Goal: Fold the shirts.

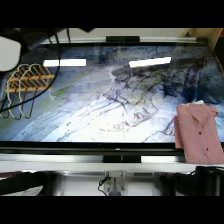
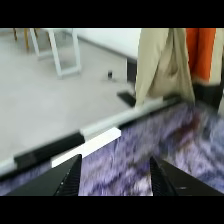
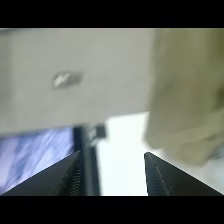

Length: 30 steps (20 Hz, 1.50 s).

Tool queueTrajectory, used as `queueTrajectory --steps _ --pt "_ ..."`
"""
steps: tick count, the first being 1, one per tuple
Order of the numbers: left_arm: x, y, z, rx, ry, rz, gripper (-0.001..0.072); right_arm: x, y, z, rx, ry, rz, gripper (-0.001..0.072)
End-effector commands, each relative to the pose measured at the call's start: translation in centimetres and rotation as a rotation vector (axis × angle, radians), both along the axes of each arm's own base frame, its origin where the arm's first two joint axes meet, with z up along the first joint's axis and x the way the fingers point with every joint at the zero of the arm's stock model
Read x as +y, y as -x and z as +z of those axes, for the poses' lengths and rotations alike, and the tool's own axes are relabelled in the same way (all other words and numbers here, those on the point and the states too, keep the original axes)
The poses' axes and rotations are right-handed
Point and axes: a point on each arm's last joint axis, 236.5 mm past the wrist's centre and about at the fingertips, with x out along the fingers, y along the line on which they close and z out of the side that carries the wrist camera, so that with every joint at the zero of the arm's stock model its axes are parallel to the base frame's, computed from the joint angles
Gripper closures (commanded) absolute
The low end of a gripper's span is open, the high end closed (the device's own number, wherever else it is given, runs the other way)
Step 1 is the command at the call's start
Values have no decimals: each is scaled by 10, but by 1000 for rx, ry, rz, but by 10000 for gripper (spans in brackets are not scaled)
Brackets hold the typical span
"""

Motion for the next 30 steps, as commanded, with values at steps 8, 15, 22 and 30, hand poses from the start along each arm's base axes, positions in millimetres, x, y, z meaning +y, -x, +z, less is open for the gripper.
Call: queueTrajectory --steps 8,15,22,30 --pt "142 50 -295 1067 -542 451 306 250 -360 -161 177 -210 1334 209" --pt "126 65 -295 1041 -382 494 22 362 -366 -242 684 -578 1673 208" --pt "138 45 -295 1000 -378 489 38 359 -369 -249 697 -581 1665 208" --pt "136 43 -295 992 -373 486 37 359 -369 -249 697 -581 1665 208"
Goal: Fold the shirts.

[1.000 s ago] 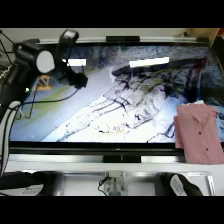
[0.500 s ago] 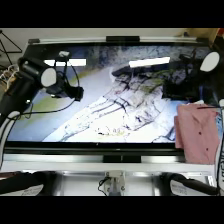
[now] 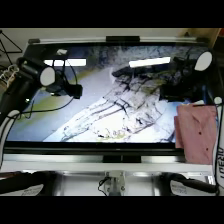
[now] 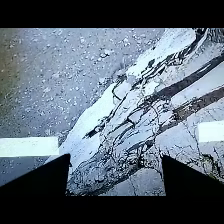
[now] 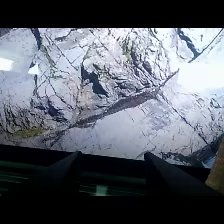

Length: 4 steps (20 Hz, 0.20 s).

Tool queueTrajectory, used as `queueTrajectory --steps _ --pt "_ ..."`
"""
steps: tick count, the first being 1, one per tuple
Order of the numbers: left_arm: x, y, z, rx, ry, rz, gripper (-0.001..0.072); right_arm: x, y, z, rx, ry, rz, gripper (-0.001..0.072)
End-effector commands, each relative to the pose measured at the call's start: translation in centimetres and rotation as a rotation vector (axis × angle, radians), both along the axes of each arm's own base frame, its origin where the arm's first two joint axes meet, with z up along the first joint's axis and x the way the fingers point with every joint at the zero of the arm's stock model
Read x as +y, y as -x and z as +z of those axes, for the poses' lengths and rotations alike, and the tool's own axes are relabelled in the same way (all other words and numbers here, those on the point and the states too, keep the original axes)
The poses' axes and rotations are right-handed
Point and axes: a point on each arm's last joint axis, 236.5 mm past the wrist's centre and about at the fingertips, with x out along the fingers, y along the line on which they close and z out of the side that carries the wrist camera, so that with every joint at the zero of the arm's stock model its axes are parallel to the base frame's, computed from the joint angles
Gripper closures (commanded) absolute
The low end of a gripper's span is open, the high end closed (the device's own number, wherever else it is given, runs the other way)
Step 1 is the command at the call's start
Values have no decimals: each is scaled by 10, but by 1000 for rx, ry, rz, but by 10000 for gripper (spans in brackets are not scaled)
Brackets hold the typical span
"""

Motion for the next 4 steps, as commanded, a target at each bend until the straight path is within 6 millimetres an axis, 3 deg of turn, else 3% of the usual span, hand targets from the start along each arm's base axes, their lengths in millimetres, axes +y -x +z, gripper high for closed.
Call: queueTrajectory --steps 1,4 --pt "0 -1 0 -4 2 -1 37 1 0 0 2 -1 2 208" --pt "0 -1 0 -3 1 -1 37 1 0 0 2 -1 2 208"
